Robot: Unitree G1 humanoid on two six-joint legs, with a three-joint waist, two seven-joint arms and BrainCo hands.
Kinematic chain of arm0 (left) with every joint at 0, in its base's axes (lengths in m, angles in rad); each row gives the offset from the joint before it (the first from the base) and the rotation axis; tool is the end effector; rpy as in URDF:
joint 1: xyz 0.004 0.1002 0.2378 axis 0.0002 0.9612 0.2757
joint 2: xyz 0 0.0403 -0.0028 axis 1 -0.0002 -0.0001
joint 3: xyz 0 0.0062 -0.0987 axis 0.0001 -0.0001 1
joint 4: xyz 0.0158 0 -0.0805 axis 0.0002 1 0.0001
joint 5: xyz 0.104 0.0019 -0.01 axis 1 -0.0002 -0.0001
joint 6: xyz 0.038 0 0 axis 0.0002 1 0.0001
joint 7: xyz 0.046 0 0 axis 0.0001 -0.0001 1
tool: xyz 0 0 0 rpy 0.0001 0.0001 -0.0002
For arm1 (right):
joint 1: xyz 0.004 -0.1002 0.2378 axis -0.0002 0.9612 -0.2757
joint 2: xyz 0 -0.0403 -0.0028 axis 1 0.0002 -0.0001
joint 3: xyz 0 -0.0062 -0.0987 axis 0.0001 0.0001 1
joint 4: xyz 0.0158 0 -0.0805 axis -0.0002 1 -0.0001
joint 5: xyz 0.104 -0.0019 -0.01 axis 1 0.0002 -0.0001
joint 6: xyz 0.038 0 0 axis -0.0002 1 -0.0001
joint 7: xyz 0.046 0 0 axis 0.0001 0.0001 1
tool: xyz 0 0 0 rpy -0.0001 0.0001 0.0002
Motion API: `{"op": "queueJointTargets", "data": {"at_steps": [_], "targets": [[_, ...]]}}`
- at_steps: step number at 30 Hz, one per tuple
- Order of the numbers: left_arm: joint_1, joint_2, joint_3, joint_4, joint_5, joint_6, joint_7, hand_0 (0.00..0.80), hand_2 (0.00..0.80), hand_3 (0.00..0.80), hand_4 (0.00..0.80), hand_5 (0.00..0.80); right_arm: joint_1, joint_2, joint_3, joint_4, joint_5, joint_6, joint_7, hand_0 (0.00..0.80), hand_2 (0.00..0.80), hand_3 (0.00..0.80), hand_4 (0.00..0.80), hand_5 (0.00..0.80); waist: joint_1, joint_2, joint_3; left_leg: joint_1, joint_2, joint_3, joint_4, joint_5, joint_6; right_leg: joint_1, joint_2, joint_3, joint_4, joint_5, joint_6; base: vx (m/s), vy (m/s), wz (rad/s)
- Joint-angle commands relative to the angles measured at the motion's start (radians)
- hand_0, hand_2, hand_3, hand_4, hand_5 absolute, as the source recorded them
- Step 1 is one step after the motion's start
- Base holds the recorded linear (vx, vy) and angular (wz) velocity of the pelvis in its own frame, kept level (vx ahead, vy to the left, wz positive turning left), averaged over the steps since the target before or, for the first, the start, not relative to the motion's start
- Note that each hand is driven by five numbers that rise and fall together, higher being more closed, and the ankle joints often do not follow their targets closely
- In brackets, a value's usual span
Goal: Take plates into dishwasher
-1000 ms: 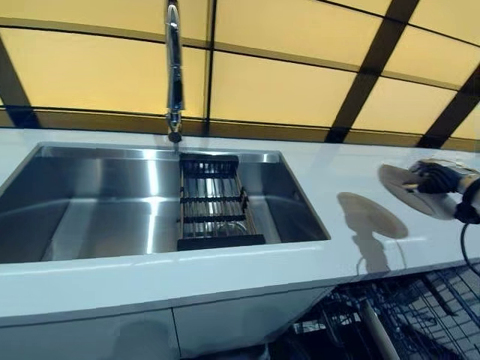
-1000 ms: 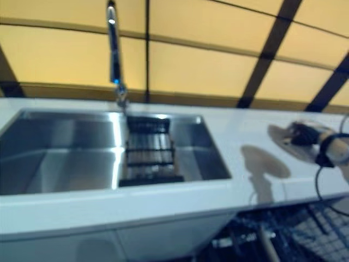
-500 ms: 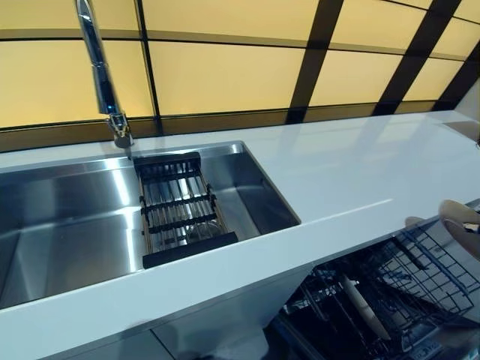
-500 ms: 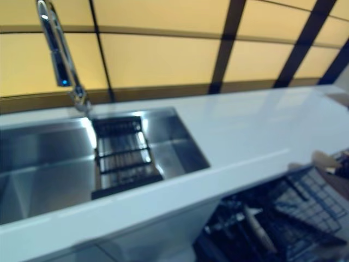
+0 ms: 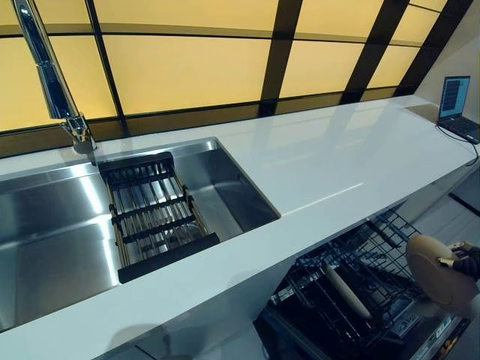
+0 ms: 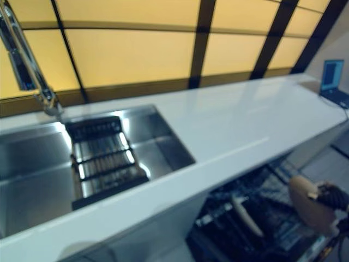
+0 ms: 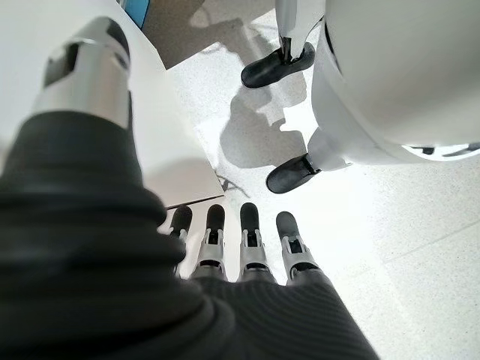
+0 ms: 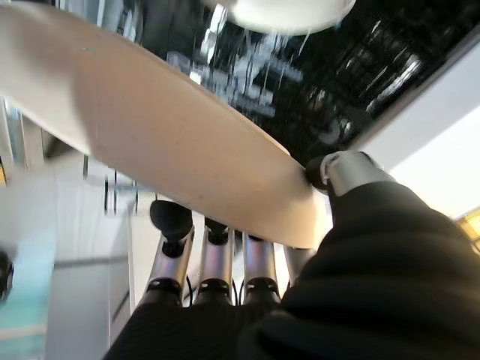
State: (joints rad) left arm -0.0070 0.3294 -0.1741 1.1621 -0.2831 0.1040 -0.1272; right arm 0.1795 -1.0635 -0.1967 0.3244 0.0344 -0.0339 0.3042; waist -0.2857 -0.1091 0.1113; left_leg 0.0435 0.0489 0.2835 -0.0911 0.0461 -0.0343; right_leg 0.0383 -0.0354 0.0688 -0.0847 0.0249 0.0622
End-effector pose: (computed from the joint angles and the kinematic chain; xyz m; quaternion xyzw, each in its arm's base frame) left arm 0.0826 0.2497 -0.1047 0.0251 0.5858 0.0470 0.8087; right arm 0.1603 -0.3871 0.1250 -0.4529 0.2290 -0.0080 0.8616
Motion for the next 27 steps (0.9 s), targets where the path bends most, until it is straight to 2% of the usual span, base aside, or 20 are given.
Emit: {"op": "queueJointTargets", "data": {"at_steps": [1,6,12,27], "targets": [[-0.028,0.001,0.017,0.054,0.059,0.007,0.015,0.000,0.000,0.000,0.000,0.000,-0.051,0.016,-0.066,-0.052,0.041,0.025,0.007,0.800,0.800,0.800,0.800,0.800,0.029,-0.009,-0.021,0.057,0.017,0.000,0.004,-0.084,0.017,-0.086,-0.004,0.004,0.016,0.111,0.115,0.009,0.012,-0.10],[-0.022,-0.001,0.027,0.053,0.068,0.002,0.009,0.000,0.000,0.000,0.000,0.000,-0.039,0.068,-0.056,-0.109,0.035,0.049,0.014,0.800,0.800,0.800,0.800,0.800,0.022,0.004,-0.018,0.060,0.017,0.011,0.004,-0.083,0.015,-0.089,-0.009,0.004,0.016,0.111,0.116,0.004,0.015,-0.04],[-0.021,-0.008,0.028,0.049,0.068,0.000,0.005,0.000,0.000,0.000,0.000,0.000,-0.042,0.103,-0.023,-0.130,0.008,0.038,-0.008,0.800,0.800,0.800,0.800,0.800,0.022,0.013,-0.013,0.062,0.015,0.016,0.004,-0.084,0.015,-0.092,-0.014,0.003,0.018,0.111,0.117,0.000,0.000,0.00],[-0.014,-0.028,0.001,0.037,0.055,-0.013,-0.006,0.000,0.000,0.000,0.000,0.000,-0.106,0.125,0.067,-0.184,-0.021,0.038,-0.049,0.800,0.800,0.800,0.800,0.800,0.049,0.034,-0.010,0.052,0.007,-0.009,0.004,-0.078,0.009,-0.088,-0.025,-0.014,0.014,0.104,0.111,0.000,0.000,0.00]]}}
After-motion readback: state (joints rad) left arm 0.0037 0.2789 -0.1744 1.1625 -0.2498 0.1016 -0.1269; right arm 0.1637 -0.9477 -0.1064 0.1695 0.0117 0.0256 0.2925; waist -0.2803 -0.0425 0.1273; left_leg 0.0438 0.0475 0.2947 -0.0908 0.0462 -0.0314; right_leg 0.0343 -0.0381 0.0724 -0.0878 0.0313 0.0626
